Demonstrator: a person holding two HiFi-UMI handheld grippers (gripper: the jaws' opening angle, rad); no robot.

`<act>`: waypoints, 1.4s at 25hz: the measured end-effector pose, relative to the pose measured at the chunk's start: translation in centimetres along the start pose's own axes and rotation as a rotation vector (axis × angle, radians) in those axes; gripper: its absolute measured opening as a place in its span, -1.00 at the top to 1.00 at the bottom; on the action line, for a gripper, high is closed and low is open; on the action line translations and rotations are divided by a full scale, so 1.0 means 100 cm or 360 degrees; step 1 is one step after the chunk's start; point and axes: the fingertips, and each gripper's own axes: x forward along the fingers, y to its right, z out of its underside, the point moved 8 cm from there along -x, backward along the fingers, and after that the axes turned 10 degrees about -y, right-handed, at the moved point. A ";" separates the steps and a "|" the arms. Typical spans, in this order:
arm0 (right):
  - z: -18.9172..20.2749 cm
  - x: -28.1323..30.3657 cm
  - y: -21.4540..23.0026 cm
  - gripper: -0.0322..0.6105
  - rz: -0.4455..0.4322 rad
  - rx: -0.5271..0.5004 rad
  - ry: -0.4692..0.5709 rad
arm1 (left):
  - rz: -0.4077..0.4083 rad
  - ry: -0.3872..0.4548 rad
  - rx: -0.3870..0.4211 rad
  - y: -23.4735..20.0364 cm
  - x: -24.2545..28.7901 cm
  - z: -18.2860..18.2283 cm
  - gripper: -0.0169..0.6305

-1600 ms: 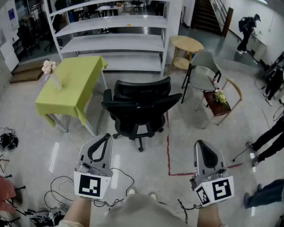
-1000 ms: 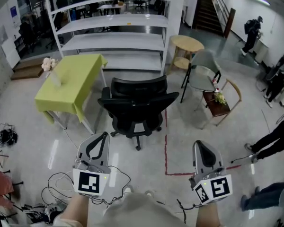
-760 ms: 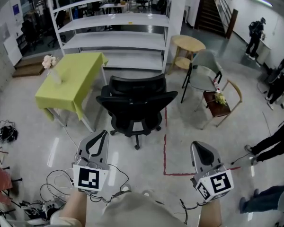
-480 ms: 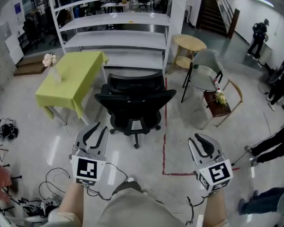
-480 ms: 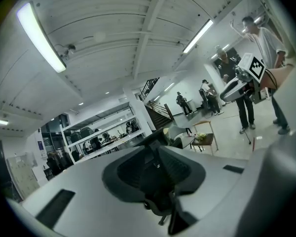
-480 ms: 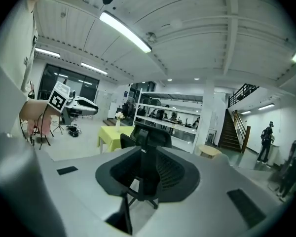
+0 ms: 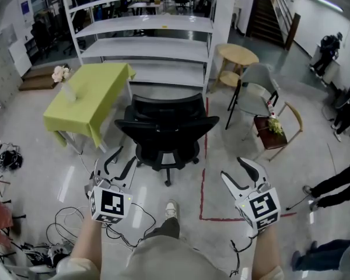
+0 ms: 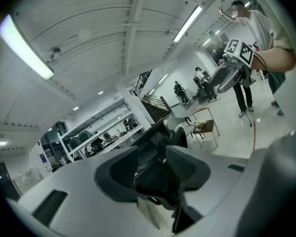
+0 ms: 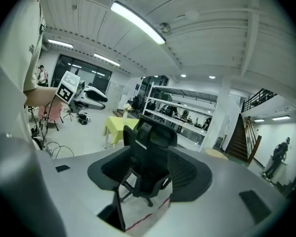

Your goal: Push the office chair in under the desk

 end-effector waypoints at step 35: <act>0.005 0.302 0.113 0.01 -0.0497 -0.0326 -0.0567 | 0.0529 -0.0614 0.0561 -0.044 0.271 0.096 0.07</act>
